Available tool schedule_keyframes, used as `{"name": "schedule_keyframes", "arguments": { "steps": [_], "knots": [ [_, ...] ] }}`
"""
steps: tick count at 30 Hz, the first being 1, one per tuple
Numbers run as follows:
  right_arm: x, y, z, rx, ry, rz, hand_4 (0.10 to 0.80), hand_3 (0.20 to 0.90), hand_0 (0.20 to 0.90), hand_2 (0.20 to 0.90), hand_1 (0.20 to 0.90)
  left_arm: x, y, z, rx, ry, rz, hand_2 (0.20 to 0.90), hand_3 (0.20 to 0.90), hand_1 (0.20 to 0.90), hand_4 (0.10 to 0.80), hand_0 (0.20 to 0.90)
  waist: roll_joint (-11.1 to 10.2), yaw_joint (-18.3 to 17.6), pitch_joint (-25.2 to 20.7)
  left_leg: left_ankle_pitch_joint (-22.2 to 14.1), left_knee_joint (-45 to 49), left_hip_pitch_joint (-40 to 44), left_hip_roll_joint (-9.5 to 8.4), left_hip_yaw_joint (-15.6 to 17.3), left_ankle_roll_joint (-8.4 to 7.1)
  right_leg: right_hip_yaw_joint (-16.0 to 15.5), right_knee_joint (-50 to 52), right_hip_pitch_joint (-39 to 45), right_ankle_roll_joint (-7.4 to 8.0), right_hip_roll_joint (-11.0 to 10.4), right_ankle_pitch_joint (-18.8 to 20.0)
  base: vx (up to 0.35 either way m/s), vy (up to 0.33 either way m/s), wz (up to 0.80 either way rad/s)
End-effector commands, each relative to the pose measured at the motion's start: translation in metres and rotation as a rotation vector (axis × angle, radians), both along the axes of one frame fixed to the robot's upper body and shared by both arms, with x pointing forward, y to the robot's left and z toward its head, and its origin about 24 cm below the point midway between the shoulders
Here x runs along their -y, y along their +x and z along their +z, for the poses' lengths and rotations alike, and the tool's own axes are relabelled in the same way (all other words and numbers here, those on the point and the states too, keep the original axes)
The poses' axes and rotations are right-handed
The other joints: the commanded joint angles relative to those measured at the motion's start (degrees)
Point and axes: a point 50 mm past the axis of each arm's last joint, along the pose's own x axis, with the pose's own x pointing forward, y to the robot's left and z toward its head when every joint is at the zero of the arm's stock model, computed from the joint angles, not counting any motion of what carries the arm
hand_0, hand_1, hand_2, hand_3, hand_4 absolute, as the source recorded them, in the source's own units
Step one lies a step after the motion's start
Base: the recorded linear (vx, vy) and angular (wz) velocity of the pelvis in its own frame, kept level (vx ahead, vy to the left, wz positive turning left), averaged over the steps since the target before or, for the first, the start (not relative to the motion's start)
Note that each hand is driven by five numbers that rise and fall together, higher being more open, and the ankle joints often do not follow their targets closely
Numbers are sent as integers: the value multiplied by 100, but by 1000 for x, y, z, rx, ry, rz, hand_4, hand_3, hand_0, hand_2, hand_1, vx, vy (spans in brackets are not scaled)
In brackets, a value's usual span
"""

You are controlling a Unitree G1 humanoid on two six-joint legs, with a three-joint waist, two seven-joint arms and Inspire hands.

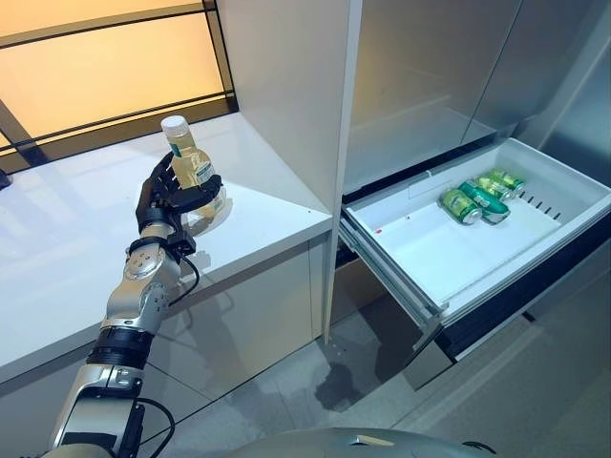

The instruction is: Put drinks into fridge and close the fridge

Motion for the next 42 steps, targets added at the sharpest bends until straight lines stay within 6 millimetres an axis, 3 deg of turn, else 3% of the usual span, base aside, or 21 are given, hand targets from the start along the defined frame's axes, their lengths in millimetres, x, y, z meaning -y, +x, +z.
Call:
{"name": "schedule_keyframes", "arguments": {
  "steps": [1,12,14,15,16,17,18,19,36,42],
  "knots": [
    [-14,4,-2,-6,65,56,800,900,900,900,900,6,34,83,276,33,-38,900,900,900,800,900,101,45,-263,-558,29,-31,-140,-85,83,260,111,-502,447,-13,254,0,-2,-4],
    [-12,2,-3,-9,65,66,800,900,900,900,900,3,36,96,344,21,-18,900,900,900,800,900,109,5,-296,-571,25,-25,-129,-47,70,288,109,-511,456,-9,250,0,0,-1],
    [-12,1,-3,-10,65,68,800,900,900,900,900,3,36,99,352,24,-16,853,845,853,745,853,109,-1,-303,-571,23,-25,-127,-45,69,294,107,-515,458,-9,253,0,0,0],
    [-12,1,-3,-9,65,69,800,900,900,900,900,3,37,100,356,27,-14,775,755,775,655,775,109,-6,-306,-572,25,-28,-125,-42,67,299,107,-516,458,-10,249,-1,0,-5],
    [-12,1,-2,-9,65,70,800,900,900,900,900,3,37,101,358,31,-14,592,540,592,440,592,108,-7,-309,-572,25,-30,-125,-42,68,302,110,-519,458,-9,247,-2,-1,-6],
    [-12,1,-2,-9,66,70,800,900,900,900,900,3,37,102,360,33,-15,545,485,545,385,545,108,-6,-312,-574,25,-31,-126,-42,69,300,109,-519,458,-8,247,-3,-2,-7],
    [-12,2,-2,-8,66,71,800,900,900,900,900,3,37,104,363,35,-15,359,269,359,169,359,107,-7,-313,-574,24,-32,-127,-40,69,299,106,-518,459,-9,249,-4,-2,-6],
    [-12,2,-2,-8,66,71,800,900,900,900,900,3,37,104,366,37,-14,300,200,300,100,300,107,-9,-314,-573,24,-33,-127,-40,68,299,105,-519,459,-9,250,-6,-1,-6],
    [-9,4,-1,7,50,144,800,900,900,900,900,3,33,125,471,79,-13,300,200,300,100,300,105,2,-315,-562,18,-50,-133,-65,60,292,107,-537,464,-18,257,-1,0,0],
    [-10,19,2,25,16,445,800,900,900,900,900,13,28,141,541,106,-62,300,200,300,100,300,81,79,-312,-553,14,-76,-140,-109,52,247,90,-535,470,-38,261,0,0,0]
  ]
}}
